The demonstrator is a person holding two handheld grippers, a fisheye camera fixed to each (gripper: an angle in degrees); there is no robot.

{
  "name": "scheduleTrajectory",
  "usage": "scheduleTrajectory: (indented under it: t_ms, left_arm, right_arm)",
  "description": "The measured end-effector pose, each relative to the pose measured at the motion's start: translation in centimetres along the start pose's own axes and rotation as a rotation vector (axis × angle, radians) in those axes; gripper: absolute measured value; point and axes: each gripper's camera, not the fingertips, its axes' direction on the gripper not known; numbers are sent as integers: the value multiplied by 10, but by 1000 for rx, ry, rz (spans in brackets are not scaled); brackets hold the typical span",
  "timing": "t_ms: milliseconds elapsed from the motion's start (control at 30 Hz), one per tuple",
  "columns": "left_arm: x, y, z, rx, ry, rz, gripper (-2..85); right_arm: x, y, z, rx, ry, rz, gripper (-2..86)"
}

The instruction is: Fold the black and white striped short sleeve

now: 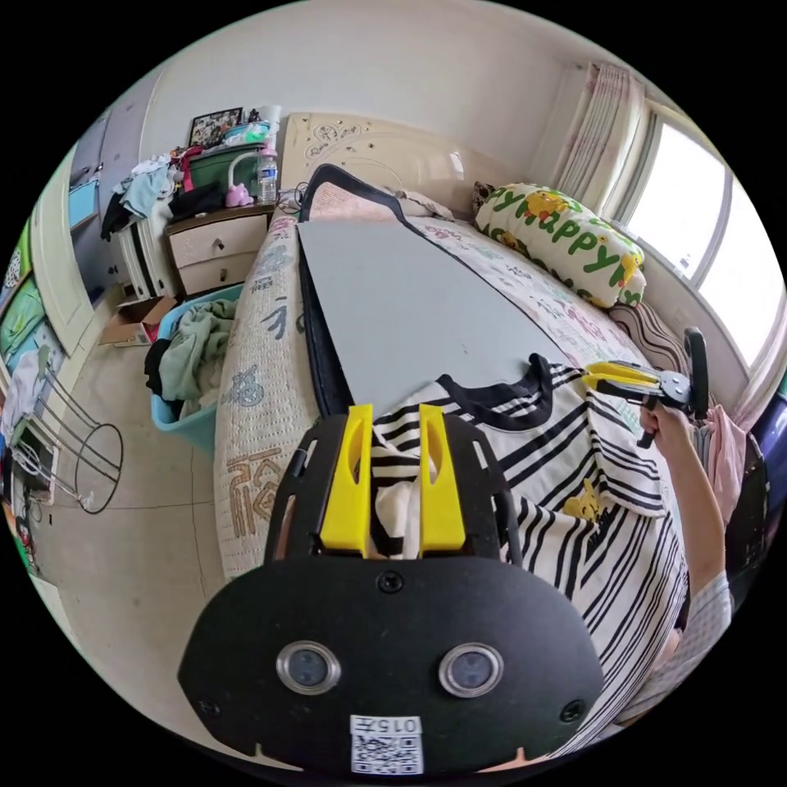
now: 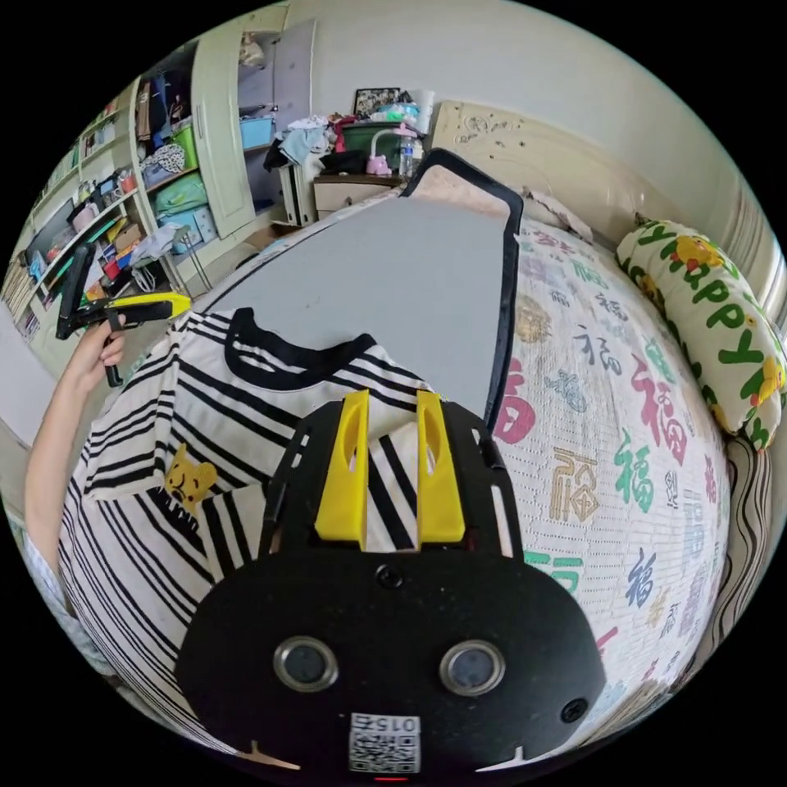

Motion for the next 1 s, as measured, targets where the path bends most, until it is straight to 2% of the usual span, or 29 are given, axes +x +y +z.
scheduleTrajectory:
  t_ms: [133, 300, 400, 533, 800, 1000]
  left_arm:
    - [13, -4, 28, -78, -49, 52, 103]
    - [27, 2, 41, -92, -94, 114, 99]
    - [26, 11, 44, -82, -16, 101, 49]
    - [35, 22, 35, -62, -54, 116, 15]
    - [76, 85, -75, 195, -4, 234, 7]
    - [136, 216, -205, 295, 61, 429, 7]
  right_arm:
    - [8, -8, 16, -48, 126, 12, 111]
    - [11, -6, 20, -95, 62, -17, 76]
    - [7, 4, 15, -88, 60, -50, 35]
    - [3, 18, 0, -90, 90, -82, -1]
    - [21, 89, -113, 160, 5, -31, -8]
    - [8, 206, -236, 289, -134, -114, -8]
